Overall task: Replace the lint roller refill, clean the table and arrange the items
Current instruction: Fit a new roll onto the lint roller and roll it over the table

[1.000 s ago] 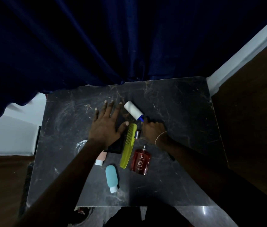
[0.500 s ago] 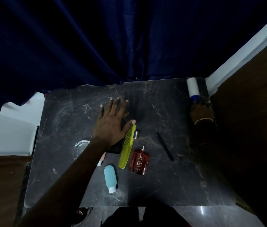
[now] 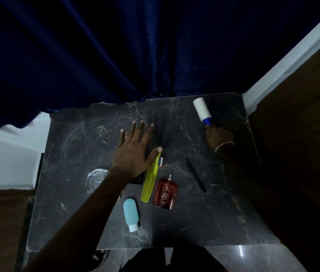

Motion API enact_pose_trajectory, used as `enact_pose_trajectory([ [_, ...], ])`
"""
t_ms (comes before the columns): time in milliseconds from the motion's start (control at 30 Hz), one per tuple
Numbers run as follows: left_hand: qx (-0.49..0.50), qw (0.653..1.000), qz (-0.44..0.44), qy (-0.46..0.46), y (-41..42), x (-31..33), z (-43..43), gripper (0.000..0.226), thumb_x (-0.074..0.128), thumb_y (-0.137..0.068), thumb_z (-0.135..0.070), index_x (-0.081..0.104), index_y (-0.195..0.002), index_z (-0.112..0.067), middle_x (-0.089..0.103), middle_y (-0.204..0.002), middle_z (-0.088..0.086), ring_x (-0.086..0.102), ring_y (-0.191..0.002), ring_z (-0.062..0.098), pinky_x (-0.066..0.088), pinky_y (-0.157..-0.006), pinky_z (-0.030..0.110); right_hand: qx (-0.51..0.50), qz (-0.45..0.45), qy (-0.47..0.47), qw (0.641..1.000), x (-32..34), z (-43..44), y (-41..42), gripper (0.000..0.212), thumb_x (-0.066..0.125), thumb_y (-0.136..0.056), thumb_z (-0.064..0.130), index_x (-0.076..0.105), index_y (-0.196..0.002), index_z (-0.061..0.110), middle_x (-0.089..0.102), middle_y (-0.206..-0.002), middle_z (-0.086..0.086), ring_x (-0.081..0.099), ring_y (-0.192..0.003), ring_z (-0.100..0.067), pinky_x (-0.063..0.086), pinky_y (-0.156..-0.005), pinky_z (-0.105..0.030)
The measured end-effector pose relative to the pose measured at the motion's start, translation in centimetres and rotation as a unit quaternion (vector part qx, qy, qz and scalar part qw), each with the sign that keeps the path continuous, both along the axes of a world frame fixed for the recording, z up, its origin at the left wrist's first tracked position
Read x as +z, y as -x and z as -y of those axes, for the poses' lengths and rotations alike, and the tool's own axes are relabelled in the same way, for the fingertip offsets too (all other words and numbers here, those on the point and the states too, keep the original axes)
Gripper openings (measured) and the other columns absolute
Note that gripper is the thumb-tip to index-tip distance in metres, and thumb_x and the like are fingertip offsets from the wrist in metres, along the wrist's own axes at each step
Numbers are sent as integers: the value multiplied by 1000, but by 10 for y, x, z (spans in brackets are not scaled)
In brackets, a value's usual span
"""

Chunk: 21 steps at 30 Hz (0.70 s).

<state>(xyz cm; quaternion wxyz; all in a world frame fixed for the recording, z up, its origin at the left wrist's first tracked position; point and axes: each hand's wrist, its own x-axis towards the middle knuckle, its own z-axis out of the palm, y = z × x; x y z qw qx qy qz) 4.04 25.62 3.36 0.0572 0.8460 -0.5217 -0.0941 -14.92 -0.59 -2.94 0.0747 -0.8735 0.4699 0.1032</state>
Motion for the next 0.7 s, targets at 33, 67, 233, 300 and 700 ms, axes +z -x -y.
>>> enact_pose_trajectory([
  [33,-1,1000,1,-1,1,0,0,84,18,-96,-81,0,-163,-33,9,-172,8,1,-159,26,5,-128,58,13,1,1,1000,0,-11,-8,43,31,-106,36,59,-116,5,73,-103,-20,70,-96,-42,55,-83,-45],
  [67,-1,1000,2,-2,1,1,0,84,18,-96,-80,0,-163,-32,10,-172,8,1,-160,27,6,-128,58,32,1,3,999,0,-22,-16,42,30,-106,36,58,-117,7,73,-102,-19,71,-95,-41,55,-81,-44],
  [233,-3,1000,6,1,4,1,-3,82,20,-97,-78,3,-163,-32,13,-172,9,4,-160,29,8,-127,59,138,1,6,990,-7,-75,-41,41,29,-105,38,50,-127,10,74,-102,-15,72,-94,-38,54,-78,-41],
  [300,-6,1000,10,-2,5,0,-4,82,21,-98,-78,1,-163,-32,14,-171,9,6,-160,30,9,-127,59,173,7,2,985,-10,-93,-47,41,30,-104,39,52,-124,10,75,-101,-16,72,-93,-38,54,-78,-42],
  [700,-9,1000,0,-2,9,4,-3,82,23,-98,-77,6,-163,-31,13,-172,8,3,-160,28,9,-128,60,25,30,-21,999,-1,-37,-33,43,32,-105,38,59,-116,7,73,-105,-19,70,-98,-40,56,-83,-45],
])
